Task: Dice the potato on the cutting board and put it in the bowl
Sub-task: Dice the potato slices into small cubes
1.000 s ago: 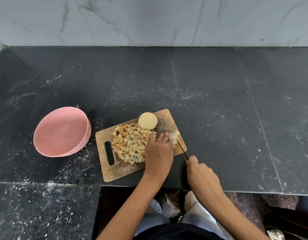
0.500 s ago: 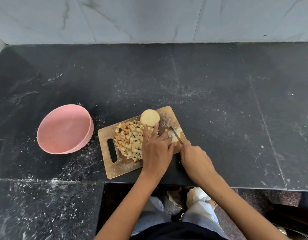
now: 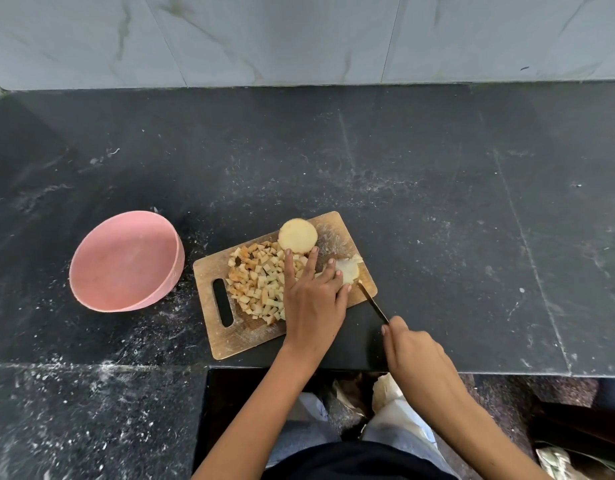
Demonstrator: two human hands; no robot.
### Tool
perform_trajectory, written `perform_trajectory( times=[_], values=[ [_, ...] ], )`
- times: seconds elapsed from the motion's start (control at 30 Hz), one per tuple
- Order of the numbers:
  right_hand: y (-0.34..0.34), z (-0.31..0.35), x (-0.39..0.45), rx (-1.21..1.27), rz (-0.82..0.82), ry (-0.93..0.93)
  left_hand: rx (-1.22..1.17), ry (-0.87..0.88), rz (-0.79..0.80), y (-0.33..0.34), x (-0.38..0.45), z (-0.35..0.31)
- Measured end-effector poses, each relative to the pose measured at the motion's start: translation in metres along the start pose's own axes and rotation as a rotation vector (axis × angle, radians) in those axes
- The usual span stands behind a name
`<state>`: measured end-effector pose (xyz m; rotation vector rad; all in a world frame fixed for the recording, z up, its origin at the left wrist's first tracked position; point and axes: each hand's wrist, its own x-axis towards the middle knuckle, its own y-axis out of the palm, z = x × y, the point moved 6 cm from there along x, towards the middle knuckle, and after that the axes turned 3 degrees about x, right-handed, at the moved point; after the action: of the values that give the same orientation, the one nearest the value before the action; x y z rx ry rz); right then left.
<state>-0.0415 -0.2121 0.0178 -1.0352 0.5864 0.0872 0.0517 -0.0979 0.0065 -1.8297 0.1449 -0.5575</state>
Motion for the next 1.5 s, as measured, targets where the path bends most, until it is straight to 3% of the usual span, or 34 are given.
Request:
perform_trajectory(
  times=[0.13, 0.33, 0.67, 1.0, 1.5],
  values=[
    [-0.010, 0.014, 0.017, 0.043, -0.068, -0.041, -0.005, 0.018, 0.009, -0.005, -0.002, 0.003],
    [0.000, 0.030, 0.047, -0.026, -0.025, -0.018, -0.016, 0.005, 0.007, -0.009, -0.001, 0.006],
    [0.013, 0.013, 0.008, -0.162, 0.067, 0.042, -0.048, -0.022, -0.038, -0.007, -0.004, 0.008],
    [-0.010, 0.015, 0.009, 0.028, -0.019, -0.059, -0.074, 0.007, -0.033, -0.003, -0.010, 0.009],
    [-0.003, 0.047, 0.035, -0.010, 0.026, -0.006, -0.128, -0.089, -0.052, -0.006, -0.014, 0.018]
  ],
)
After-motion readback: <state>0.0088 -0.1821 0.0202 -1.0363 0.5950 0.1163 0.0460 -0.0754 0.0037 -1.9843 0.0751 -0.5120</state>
